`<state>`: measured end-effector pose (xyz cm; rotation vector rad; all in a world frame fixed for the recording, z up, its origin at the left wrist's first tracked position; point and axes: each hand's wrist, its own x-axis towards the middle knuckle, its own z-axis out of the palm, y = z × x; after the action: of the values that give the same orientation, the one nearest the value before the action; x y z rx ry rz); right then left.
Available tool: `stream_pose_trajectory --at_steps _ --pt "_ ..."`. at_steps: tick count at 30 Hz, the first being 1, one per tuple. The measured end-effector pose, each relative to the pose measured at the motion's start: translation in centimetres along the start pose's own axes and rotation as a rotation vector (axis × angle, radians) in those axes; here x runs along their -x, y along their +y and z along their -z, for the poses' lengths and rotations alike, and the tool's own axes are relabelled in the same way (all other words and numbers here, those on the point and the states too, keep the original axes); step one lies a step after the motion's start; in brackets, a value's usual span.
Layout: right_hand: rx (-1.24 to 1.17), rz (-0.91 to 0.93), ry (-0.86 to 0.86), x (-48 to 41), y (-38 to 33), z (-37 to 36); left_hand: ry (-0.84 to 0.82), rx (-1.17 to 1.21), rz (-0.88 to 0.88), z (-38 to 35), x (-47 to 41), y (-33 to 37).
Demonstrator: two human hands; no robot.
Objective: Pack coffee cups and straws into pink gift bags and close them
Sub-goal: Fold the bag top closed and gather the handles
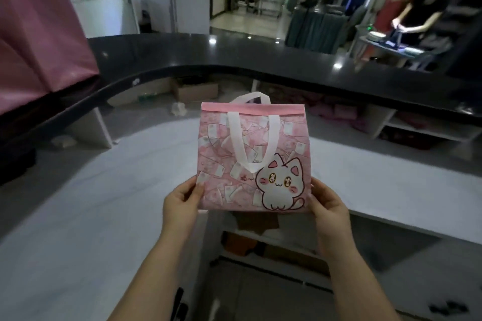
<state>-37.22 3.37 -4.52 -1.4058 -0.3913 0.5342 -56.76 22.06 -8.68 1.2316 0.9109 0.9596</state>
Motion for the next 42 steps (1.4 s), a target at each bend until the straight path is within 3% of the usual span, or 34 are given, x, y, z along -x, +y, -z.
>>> stream_pose_trajectory --at_steps 15,26,33,42 --pt "-0.08 0.388 0.531 -7.4 -9.8 35.6 -0.526 0.179 0.004 -43.4 5.9 2.6" --pt "-0.052 0.503 0.886 -7.5 -14.0 55.5 -0.928 0.138 -0.021 -67.0 13.5 3.3" --pt "-0.015 0.583 0.964 -10.0 -17.6 65.2 -1.041 0.206 -0.011 -80.8 16.2 3.5" --pt "0.053 0.596 1.005 -19.7 -23.6 76.4 -1.107 0.301 -0.008 -99.7 14.6 3.9"
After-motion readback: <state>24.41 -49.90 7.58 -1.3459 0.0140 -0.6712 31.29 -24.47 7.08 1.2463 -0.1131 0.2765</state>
